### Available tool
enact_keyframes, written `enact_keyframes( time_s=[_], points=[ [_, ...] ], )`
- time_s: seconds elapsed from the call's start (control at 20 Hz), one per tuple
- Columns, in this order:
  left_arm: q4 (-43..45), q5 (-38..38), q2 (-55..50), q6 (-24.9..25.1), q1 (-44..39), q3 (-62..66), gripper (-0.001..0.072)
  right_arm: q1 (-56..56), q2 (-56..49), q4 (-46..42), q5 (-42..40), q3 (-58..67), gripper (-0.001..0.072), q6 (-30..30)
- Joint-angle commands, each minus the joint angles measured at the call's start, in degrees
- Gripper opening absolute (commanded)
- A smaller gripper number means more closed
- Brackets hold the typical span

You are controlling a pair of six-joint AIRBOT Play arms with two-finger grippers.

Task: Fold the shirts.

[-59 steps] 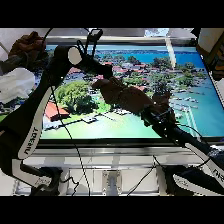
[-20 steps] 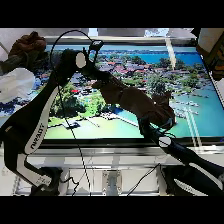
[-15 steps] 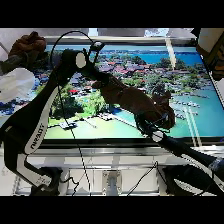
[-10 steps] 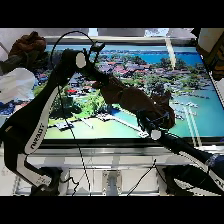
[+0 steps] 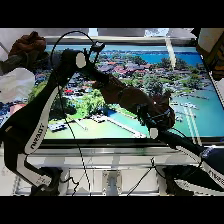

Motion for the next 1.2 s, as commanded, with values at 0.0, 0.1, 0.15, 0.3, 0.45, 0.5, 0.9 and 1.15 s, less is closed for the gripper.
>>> enact_keyframes(
  time_s=[0.0, 0.1, 0.15, 0.3, 0.45, 0.5, 0.9, 1.15],
  points=[
    [0.0, 0.0, 0.0, 0.1, 0.0, 0.0, 0.0695, 0.0, -0.5, -6.7, -4.0, 0.2, 0.0347, 4.7],
    [0.0, -0.1, 0.0, 0.1, 0.0, 0.0, 0.0695, 0.0, -0.5, -15.5, -7.5, 0.2, 0.0348, 8.9],
    [0.0, -0.1, 0.0, 0.1, 0.0, 0.0, 0.0695, -0.1, -0.5, -18.5, -9.8, 0.2, 0.0348, 10.0],
    [0.0, -0.3, 0.0, 0.0, 0.0, 0.0, 0.0695, -0.1, -0.5, -16.1, -10.4, 0.1, 0.0347, 10.7],
    [0.0, -0.6, 0.0, 0.0, 0.0, 0.0, 0.0695, -0.5, -0.5, -11.1, -2.6, 0.0, 0.0415, 10.5],
    [0.0, -0.6, 0.0, 0.0, 0.0, 0.0, 0.0695, -0.5, -0.5, -11.6, 0.6, 0.0, 0.0415, 10.3],
    [0.0, -1.2, 0.0, 1.8, 0.0, 0.0, 0.0695, -5.2, -1.9, -9.2, -2.7, 0.0, 0.0065, 10.7],
    [2.8, 1.6, -0.5, -0.3, 0.1, 0.0, 0.0694, -5.5, -1.1, -13.0, -16.7, 0.0, 0.0031, 13.5]
  ],
)
